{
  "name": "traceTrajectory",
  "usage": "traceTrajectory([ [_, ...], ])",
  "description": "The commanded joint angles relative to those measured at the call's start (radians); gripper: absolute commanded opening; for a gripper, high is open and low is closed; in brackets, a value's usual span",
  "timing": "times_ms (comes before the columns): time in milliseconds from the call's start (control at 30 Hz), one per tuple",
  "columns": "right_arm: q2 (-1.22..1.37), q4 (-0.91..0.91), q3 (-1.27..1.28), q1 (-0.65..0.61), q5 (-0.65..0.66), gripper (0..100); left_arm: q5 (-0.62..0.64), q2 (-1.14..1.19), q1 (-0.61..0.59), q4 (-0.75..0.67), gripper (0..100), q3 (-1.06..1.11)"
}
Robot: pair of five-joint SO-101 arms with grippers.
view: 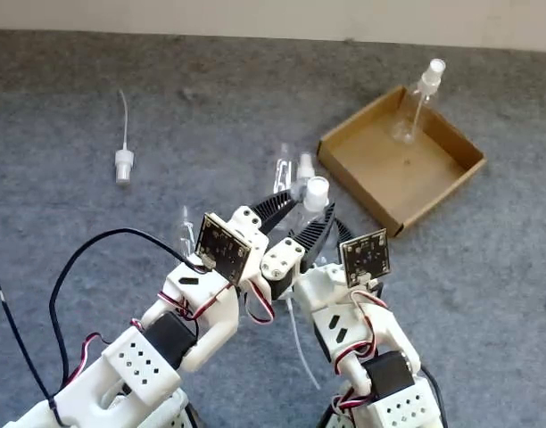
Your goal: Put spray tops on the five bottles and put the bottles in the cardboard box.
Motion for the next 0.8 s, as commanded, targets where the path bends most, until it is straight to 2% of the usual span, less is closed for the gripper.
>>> traceTrajectory([
  [0,-0.015,-0.027,0.107,-0.005,-0.002,20.0,-0.006,-0.004,0.005,-0.003,0,0.002],
  [233,-0.015,-0.027,0.107,-0.005,-0.002,20.0,-0.006,-0.004,0.015,-0.009,0,-0.007],
  [433,-0.015,-0.027,0.105,-0.005,-0.002,20.0,-0.005,0.005,0.016,-0.1,0,-0.005],
  [767,-0.015,-0.027,0.104,-0.005,-0.002,20.0,-0.005,0.008,0.024,-0.098,0,-0.039],
])
